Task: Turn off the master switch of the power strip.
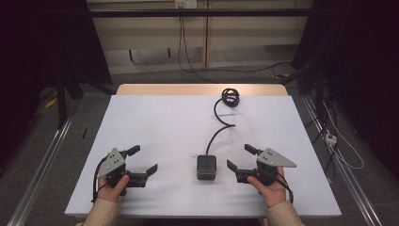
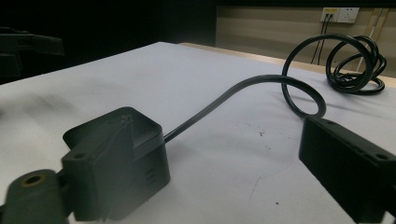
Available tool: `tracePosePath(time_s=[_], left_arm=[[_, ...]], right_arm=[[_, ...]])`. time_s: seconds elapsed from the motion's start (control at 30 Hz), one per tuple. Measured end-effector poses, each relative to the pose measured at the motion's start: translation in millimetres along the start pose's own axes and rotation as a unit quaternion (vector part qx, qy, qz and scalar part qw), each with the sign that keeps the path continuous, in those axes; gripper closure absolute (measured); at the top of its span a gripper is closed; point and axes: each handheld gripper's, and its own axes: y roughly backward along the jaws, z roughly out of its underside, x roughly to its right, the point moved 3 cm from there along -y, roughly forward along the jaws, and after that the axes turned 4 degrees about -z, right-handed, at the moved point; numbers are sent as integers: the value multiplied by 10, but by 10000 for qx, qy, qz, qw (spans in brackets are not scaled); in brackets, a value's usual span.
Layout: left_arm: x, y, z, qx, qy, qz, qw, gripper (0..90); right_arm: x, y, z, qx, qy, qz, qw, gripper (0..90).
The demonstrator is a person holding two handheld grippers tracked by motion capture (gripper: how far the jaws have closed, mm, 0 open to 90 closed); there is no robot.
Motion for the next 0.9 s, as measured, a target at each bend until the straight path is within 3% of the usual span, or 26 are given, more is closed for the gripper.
tracePosePath(time_s=[0.5,0.77,0.9], left_arm=[[-3,-1,0,5,-2,1,10000,35],[-4,-1,1,4,-4,-4,10000,35],[-3,-2,0,6,-7,-2,10000,35]], right_arm=[[-48,-89,-43,-144,13,-13,9999,213],[-54,-111,-49,-195,-67,-212,9996,426],[-56,-110,-56,-163,-50,-262,9995,464]])
